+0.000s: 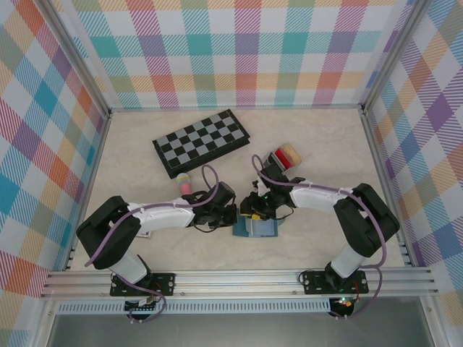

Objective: Put the credit cards into the card holder
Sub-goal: Flip over the card slot in the card holder.

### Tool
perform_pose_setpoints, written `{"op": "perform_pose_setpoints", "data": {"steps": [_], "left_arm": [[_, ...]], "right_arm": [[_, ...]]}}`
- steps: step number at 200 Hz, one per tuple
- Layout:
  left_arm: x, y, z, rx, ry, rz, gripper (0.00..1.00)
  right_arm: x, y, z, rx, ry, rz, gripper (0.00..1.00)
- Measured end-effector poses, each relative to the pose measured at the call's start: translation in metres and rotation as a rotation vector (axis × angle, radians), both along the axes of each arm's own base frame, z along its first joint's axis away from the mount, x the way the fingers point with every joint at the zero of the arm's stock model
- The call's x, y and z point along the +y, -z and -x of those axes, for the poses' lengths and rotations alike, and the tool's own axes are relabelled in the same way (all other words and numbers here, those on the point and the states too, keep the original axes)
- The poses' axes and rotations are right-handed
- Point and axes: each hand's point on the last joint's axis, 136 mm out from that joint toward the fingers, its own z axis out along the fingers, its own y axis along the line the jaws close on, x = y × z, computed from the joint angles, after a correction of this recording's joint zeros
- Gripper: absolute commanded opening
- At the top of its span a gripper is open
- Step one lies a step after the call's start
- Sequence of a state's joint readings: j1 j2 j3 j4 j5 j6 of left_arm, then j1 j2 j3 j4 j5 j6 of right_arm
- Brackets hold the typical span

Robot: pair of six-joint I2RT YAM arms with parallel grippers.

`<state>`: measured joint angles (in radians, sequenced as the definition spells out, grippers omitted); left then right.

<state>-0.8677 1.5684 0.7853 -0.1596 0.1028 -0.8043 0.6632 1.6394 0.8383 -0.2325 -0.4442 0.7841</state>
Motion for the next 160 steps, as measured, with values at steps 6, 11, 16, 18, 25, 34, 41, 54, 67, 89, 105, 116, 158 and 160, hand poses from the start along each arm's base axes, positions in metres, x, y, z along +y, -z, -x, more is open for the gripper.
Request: {"op": "perform_pose_setpoints", "data": {"steps": [6, 11, 16, 18, 25, 34, 41, 54, 67, 89, 105, 116, 158, 160], "left_arm": [[0.001, 0.000, 0.000, -0.003, -0.004, 0.002, 0.05], [0.002, -0.001, 0.000, -0.006, -0.007, 0.001, 0.09], [0.003, -0.001, 0.000, -0.007, -0.013, 0.002, 0.13], [0.003, -0.001, 0.000, -0.009, -0.013, 0.001, 0.15], [0.005, -0.002, 0.000, -0.012, -0.022, 0.002, 0.19], [0.008, -0.002, 0.001, -0.014, -0.036, 0.001, 0.21], [0.012, -0.002, 0.002, -0.018, -0.044, -0.002, 0.23], [0.018, -0.002, 0.005, -0.022, -0.060, -0.005, 0.26], [0.023, -0.004, 0.006, -0.034, -0.070, -0.005, 0.26], [0.026, -0.009, 0.004, -0.052, -0.083, -0.004, 0.26], [0.027, -0.014, 0.002, -0.069, -0.093, 0.004, 0.29], [0.029, -0.019, 0.001, -0.086, -0.105, 0.012, 0.30], [0.037, -0.033, -0.002, -0.130, -0.136, 0.019, 0.30], [0.038, -0.033, -0.002, -0.131, -0.136, 0.018, 0.30]], "right_arm": [[0.000, 0.003, -0.001, 0.006, 0.009, 0.000, 0.42], [0.000, 0.006, -0.001, 0.012, 0.015, 0.002, 0.42], [0.000, 0.008, -0.001, 0.017, 0.020, 0.003, 0.43], [0.000, 0.009, -0.001, 0.019, 0.022, 0.003, 0.43], [0.001, 0.012, -0.001, 0.025, 0.029, 0.001, 0.43], [0.002, 0.013, -0.001, 0.030, 0.035, -0.008, 0.43], [0.004, 0.012, -0.002, 0.031, 0.040, -0.017, 0.43], [0.006, 0.012, -0.004, 0.033, 0.048, -0.030, 0.43], [0.008, 0.012, -0.005, 0.033, 0.049, -0.044, 0.45], [0.012, 0.009, -0.006, 0.035, 0.052, -0.065, 0.52], [0.013, 0.009, -0.006, 0.036, 0.053, -0.070, 0.53], [0.013, 0.008, -0.006, 0.036, 0.052, -0.074, 0.54], [0.003, 0.000, -0.005, 0.016, 0.067, -0.025, 0.61], [0.001, -0.001, -0.005, 0.012, 0.069, -0.017, 0.61]]}}
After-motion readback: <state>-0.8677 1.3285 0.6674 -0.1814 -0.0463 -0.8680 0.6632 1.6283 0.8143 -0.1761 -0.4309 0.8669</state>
